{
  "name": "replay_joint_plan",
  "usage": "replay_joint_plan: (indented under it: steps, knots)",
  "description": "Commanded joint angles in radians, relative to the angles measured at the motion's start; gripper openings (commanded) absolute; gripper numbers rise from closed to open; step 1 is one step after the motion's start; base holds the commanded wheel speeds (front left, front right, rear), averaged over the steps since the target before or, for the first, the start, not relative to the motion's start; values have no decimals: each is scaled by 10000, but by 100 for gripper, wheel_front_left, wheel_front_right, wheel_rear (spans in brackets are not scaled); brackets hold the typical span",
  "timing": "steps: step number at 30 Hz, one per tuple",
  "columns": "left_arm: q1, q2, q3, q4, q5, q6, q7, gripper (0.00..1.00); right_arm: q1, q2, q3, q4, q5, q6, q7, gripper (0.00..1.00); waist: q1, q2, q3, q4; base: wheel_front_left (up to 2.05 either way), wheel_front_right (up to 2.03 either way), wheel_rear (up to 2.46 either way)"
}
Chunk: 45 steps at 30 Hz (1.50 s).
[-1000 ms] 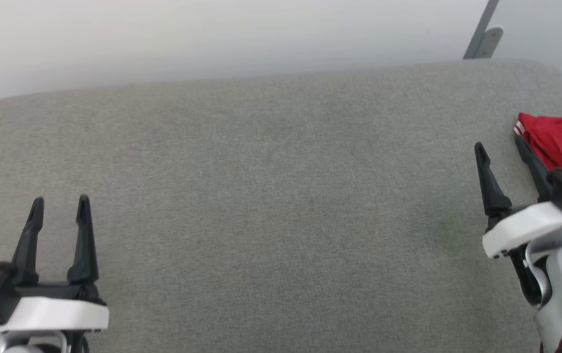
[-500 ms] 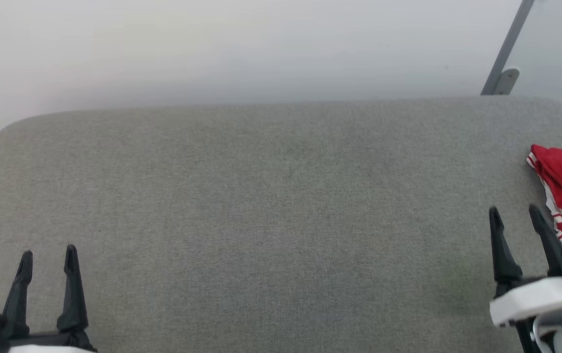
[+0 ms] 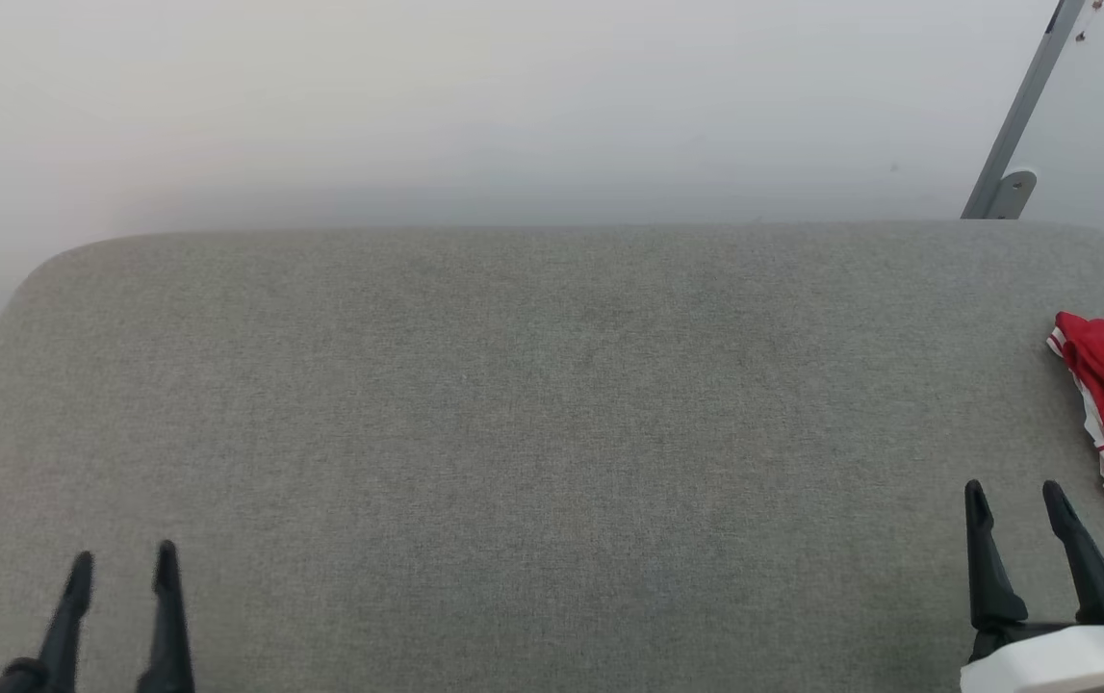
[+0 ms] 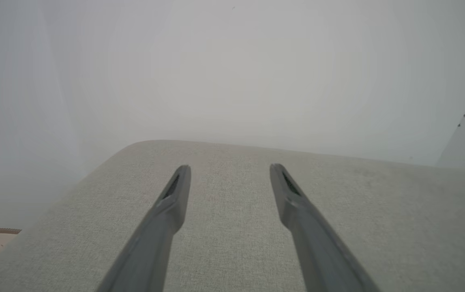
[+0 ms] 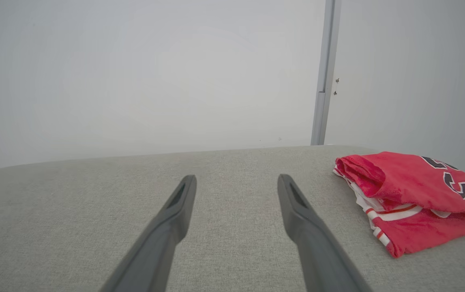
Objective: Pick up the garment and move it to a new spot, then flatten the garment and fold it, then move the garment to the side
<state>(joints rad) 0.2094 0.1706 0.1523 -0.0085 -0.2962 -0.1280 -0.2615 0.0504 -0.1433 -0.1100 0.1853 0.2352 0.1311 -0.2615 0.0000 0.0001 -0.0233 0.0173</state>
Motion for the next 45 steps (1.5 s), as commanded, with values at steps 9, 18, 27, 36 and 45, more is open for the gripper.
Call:
replay_joint_plan:
  steps: [9, 18, 27, 36, 45]
  knots:
    - [-57, 320, -695, 664, 368, -32, -45, 100, 496, 302, 29, -254, -140, -7, -38, 100, 0, -1, -75, 117, 0, 0, 0]
    - [-258, 306, -883, 997, 276, -32, -45, 100, 695, 507, 4, -349, -189, -7, -38, 100, 0, -1, -103, 184, 0, 0, 0]
    - [-388, 247, -928, 1108, 201, -32, -45, 100, 849, 725, 16, -416, -212, -7, -39, 100, 0, -1, -122, 169, 0, 0, 0]
    - [-424, 248, -920, 1082, 208, -32, -45, 100, 977, 833, 107, -544, -331, -7, -39, 100, 0, -1, -141, 145, 0, 0, 0]
    - [-453, 192, -884, 1032, 183, -32, -45, 100, 1050, 898, 122, -620, -412, -7, -39, 100, 0, -1, -171, 169, 0, 0, 0]
